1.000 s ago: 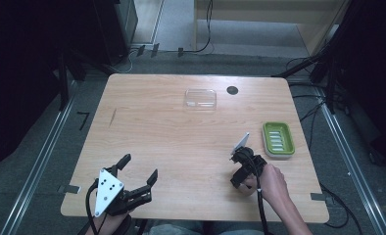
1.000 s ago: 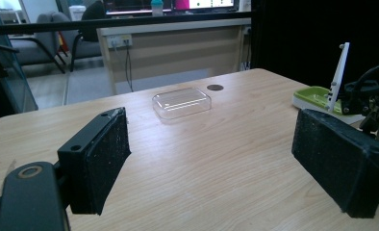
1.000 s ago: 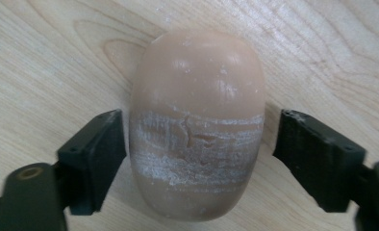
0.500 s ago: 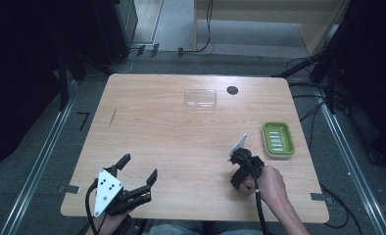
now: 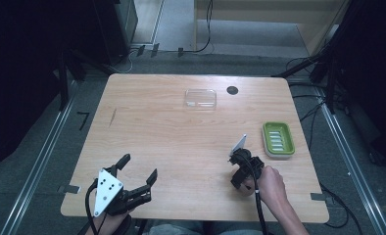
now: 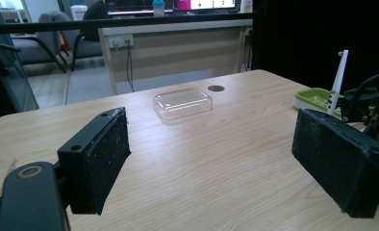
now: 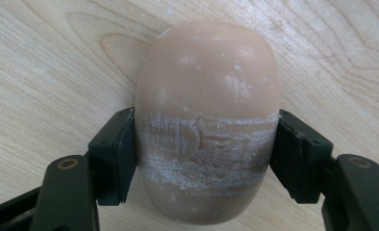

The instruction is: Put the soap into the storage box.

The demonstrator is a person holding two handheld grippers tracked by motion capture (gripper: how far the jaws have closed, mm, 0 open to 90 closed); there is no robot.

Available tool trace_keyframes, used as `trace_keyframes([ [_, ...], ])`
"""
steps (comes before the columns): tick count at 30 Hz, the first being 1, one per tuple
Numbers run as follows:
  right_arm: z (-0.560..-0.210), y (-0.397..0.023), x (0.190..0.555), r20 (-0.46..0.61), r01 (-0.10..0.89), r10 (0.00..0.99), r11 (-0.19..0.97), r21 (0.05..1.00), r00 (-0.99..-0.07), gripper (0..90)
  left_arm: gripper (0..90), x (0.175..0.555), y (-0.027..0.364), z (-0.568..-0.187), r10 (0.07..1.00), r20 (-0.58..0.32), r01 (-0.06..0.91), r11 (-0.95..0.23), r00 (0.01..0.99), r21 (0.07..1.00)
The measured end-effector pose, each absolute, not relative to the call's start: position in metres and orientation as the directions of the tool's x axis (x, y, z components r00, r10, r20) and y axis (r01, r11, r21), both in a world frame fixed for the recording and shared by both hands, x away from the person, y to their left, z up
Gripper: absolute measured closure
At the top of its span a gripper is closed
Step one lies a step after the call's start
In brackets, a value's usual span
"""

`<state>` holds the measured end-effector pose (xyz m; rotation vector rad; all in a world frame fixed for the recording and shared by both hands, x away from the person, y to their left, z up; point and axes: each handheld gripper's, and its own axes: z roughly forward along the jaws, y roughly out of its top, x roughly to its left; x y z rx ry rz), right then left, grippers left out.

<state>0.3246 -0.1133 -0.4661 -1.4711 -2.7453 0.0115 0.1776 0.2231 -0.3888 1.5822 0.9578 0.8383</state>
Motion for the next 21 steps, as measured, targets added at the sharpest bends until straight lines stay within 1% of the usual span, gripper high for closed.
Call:
trace_keyframes([
  [7, -0.466, -0.114, 0.325, 0.025, 0.83, 0.83, 0.557, -0.027, -0.557, 32.7, 13.1, 0.178, 0.223, -0.389, 0.9, 0.041, 0.161, -0.122, 0.433, 0.979],
  [21, -0.453, -0.127, 0.328, 0.031, 0.836, 0.836, 0.548, -0.025, -0.547, 32.8, 13.1, 0.178, 0.223, -0.389, 0.899, 0.042, 0.161, -0.123, 0.435, 0.979],
])
